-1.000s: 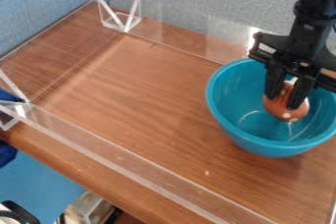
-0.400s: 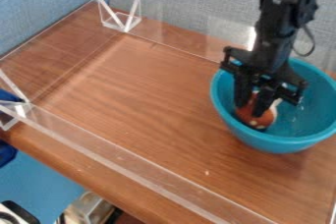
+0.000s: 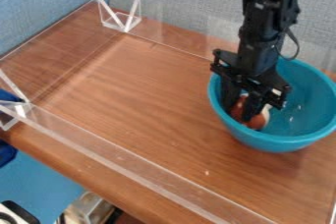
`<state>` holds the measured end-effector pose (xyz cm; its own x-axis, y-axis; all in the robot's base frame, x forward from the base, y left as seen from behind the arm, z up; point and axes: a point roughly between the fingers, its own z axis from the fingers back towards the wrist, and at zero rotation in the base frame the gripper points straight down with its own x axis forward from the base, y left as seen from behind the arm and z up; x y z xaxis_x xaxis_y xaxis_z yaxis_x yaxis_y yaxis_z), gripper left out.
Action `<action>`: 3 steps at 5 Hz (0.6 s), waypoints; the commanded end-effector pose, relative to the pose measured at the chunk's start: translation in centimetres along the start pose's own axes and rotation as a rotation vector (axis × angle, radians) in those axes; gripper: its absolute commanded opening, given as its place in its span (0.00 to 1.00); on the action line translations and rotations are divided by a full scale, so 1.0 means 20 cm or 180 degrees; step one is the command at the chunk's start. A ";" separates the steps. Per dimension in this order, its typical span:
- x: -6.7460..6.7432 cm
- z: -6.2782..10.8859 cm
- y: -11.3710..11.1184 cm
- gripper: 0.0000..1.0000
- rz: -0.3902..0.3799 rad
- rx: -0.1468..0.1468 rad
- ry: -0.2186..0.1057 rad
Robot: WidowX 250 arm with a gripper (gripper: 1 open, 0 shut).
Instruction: Put the mushroom in the blue bowl
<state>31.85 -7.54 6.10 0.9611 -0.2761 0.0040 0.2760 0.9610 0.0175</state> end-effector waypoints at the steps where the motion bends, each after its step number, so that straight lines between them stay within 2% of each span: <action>1: 0.02 0.14 0.06 1.00 -0.0044 0.0040 -0.0258; 3: -0.04 0.20 0.08 1.00 -0.0263 0.0097 -0.0318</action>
<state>31.03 -6.37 8.00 0.9306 -0.3641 0.0361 0.3628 0.9310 0.0395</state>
